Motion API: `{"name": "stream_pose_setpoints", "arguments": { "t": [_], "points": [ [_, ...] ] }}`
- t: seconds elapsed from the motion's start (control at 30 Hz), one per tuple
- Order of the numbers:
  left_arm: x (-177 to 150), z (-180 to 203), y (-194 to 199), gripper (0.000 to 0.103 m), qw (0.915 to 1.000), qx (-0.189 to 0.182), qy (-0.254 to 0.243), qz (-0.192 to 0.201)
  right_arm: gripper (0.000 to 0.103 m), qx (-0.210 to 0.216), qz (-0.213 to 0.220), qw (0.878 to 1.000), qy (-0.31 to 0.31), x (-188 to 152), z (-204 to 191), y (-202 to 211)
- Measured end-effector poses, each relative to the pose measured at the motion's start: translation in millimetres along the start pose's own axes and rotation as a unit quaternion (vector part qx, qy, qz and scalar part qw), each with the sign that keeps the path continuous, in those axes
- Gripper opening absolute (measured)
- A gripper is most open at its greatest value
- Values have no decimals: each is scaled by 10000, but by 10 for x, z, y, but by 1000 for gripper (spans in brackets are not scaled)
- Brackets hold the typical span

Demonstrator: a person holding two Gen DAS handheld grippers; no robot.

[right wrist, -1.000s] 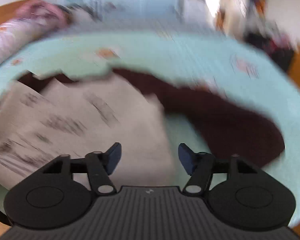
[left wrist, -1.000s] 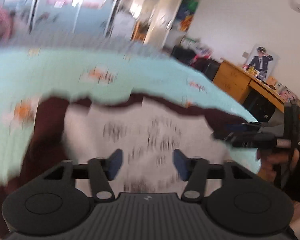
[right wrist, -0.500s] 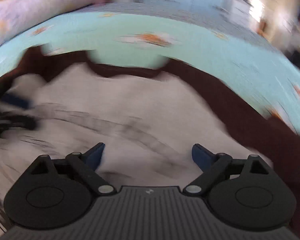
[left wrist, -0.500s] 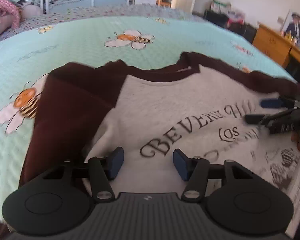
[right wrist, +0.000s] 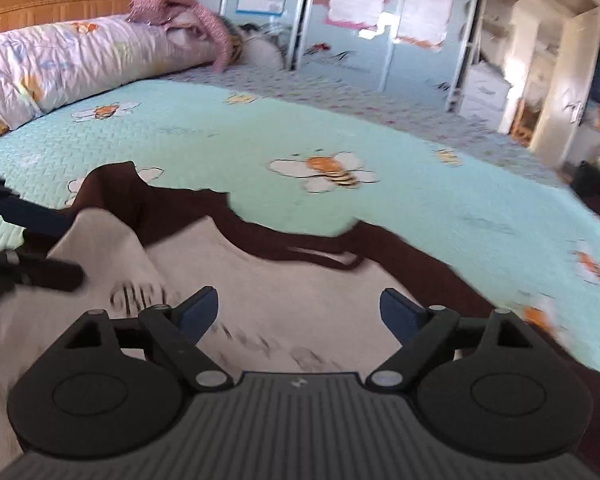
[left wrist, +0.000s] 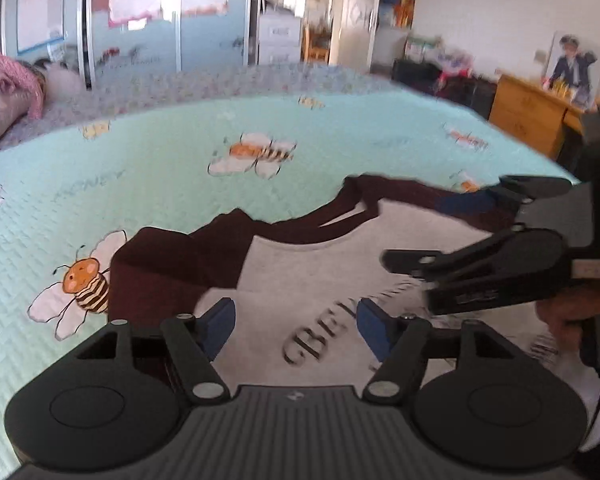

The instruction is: Fold clothes

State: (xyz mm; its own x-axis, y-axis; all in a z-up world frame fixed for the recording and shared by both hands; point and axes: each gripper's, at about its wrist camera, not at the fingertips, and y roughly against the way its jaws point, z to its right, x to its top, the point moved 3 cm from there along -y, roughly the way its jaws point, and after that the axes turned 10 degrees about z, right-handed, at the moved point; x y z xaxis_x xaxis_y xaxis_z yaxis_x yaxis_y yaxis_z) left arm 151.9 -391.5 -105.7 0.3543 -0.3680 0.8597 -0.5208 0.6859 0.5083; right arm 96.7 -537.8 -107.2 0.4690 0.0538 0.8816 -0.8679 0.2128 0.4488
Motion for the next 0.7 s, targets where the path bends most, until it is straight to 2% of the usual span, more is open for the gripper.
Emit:
{"name": "stream_pose_setpoints", "arguments": {
  "t": [0.13,0.2,0.27,0.3,0.33,0.4,0.47,0.5,0.57,0.6,0.63,0.7],
  "points": [
    [34,-262,-438,70,9990,30,221,-375,88,-275,-342,9990,-19,-38,199,-434],
    [-15,-382,-614,64,9977,93,204,-638,88,-485,-650,9967,-88,-139,512,-621],
    [-22,-530,-662,58,9977,-50,317,-589,91,-833,-1073,9906,-159,-372,974,-780],
    [-13,-619,-627,48,9973,-127,480,-536,94,-976,-1047,9882,-541,-439,1266,-737],
    [-9,-717,-576,34,9966,-154,642,-494,94,-1112,-998,9841,-960,-500,1561,-683],
    [-20,-890,-432,22,9944,-123,972,-389,94,-1807,-941,9673,-1508,-587,1971,-448],
    [-53,-1009,-237,21,9894,-126,1422,-252,94,-2485,-882,9465,-1863,-668,2252,-185],
    [-73,-1025,-135,21,9871,-112,1588,-192,94,-2468,-729,9453,-2005,-680,2246,-4],
    [-89,-938,88,26,9872,-52,1592,-77,94,-2192,-352,9480,-2280,-673,2117,344],
    [-94,-866,214,39,9887,0,1500,-2,94,-1954,-140,9508,-2398,-654,1991,506],
    [-105,-797,347,61,9902,92,1392,86,94,-1716,12,9559,-2383,-609,1816,604],
    [-183,-705,603,73,9919,306,1211,212,94,-1198,257,9661,-2272,-543,1421,772]
  ]
}}
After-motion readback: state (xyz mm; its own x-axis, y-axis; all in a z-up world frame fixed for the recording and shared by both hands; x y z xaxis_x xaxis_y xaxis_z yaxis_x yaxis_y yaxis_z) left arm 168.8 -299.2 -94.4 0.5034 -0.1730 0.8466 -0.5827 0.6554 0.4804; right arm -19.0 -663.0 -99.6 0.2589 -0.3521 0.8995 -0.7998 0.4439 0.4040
